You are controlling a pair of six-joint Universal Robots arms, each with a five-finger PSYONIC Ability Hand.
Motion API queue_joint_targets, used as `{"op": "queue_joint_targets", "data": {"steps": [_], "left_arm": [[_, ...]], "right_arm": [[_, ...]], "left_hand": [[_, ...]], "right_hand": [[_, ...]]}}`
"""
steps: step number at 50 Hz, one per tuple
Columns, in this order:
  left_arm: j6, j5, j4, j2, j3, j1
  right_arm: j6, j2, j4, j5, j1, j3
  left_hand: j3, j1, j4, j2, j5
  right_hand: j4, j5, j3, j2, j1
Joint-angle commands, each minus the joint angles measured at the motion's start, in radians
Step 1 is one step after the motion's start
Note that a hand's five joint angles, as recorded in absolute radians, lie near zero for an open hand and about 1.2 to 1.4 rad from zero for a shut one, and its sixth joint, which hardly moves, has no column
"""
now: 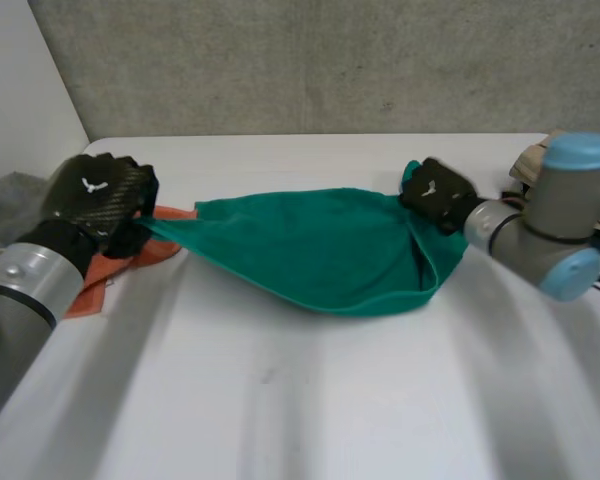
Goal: Fold the laundry.
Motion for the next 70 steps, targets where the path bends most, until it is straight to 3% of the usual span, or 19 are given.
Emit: {"op": "queue_joint_targets", "data": {"steps": [1, 6, 10, 15, 20, 28, 31, 35, 36, 40, 44, 51, 57, 66, 70], "left_arm": [[0.001, 0.005, -0.090, 0.031, 0.032, 0.054], [0.019, 0.021, -0.241, 0.060, 0.042, 0.068], [0.083, 0.044, -0.379, 0.095, 0.032, 0.096], [0.168, 0.098, -0.513, 0.124, 0.006, 0.117], [0.197, 0.115, -0.507, 0.114, 0.014, 0.108], [0.205, -0.041, -0.429, -0.017, 0.152, 0.100], [0.209, -0.081, -0.354, -0.104, 0.297, 0.096], [0.127, -0.141, -0.228, -0.170, 0.524, 0.091], [0.069, -0.179, -0.161, -0.175, 0.608, 0.096], [-0.099, -0.256, -0.020, -0.175, 0.747, 0.103], [-0.185, -0.241, 0.004, -0.212, 0.809, 0.105], [-0.118, -0.181, -0.056, -0.281, 0.761, 0.071], [-0.091, -0.160, -0.009, -0.313, 0.608, 0.073], [0.000, -0.014, 0.066, -0.368, 0.296, 0.051], [0.082, 0.006, -0.015, -0.347, 0.191, 0.054]], "right_arm": [[0.070, -0.248, 0.077, 0.087, -0.103, 0.239], [-0.114, -0.410, 0.398, 0.155, -0.195, 0.458], [-0.248, -0.501, 0.612, 0.158, -0.281, 0.599], [-0.196, -0.539, 0.490, 0.071, -0.301, 0.676], [-0.008, -0.556, 0.329, 0.054, -0.304, 0.652], [0.227, -0.533, 0.317, 0.057, -0.261, 0.491], [0.351, -0.512, 0.193, 0.071, -0.208, 0.358], [0.570, -0.518, -0.071, 0.169, -0.181, 0.245], [0.662, -0.539, -0.211, 0.230, -0.180, 0.231], [0.851, -0.602, -0.564, 0.316, -0.177, 0.268], [0.915, -0.608, -0.749, 0.284, -0.171, 0.322], [0.880, -0.521, -0.632, 0.189, -0.142, 0.331], [0.800, -0.430, -0.504, 0.155, -0.138, 0.342], [0.560, -0.325, -0.276, 0.132, -0.137, 0.438], [0.450, -0.350, -0.112, 0.130, -0.151, 0.492]], "left_hand": [[0.203, 0.254, 0.197, 0.198, 0.226], [0.203, 0.254, 0.197, 0.198, 0.226], [0.203, 0.254, 0.197, 0.198, 0.226], [0.203, 0.254, 0.197, 0.198, 0.226], [0.203, 0.254, 0.197, 0.198, 0.226], [0.203, 0.254, 0.197, 0.198, 0.226], [0.203, 0.254, 0.197, 0.198, 0.226], [0.203, 0.254, 0.197, 0.198, 0.226], [0.203, 0.254, 0.197, 0.198, 0.226], [0.203, 0.254, 0.197, 0.198, 0.226], [0.203, 0.254, 0.197, 0.198, 0.226], [0.203, 0.254, 0.197, 0.198, 0.226], [0.203, 0.254, 0.197, 0.198, 0.226], [0.203, 0.254, 0.197, 0.198, 0.226], [0.203, 0.254, 0.197, 0.198, 0.226]], "right_hand": [[0.202, 0.247, 0.212, 0.223, 0.298], [0.202, 0.247, 0.212, 0.223, 0.298], [0.202, 0.247, 0.212, 0.223, 0.298], [0.202, 0.247, 0.212, 0.223, 0.298], [0.202, 0.247, 0.212, 0.223, 0.298], [0.202, 0.247, 0.212, 0.223, 0.298], [0.202, 0.247, 0.212, 0.223, 0.298], [0.202, 0.247, 0.212, 0.223, 0.298], [0.202, 0.247, 0.212, 0.223, 0.298], [0.202, 0.247, 0.212, 0.223, 0.298], [0.202, 0.247, 0.212, 0.223, 0.298], [0.202, 0.247, 0.212, 0.223, 0.298], [0.202, 0.247, 0.212, 0.223, 0.298], [0.202, 0.247, 0.212, 0.223, 0.298], [0.202, 0.247, 0.212, 0.223, 0.298]]}}
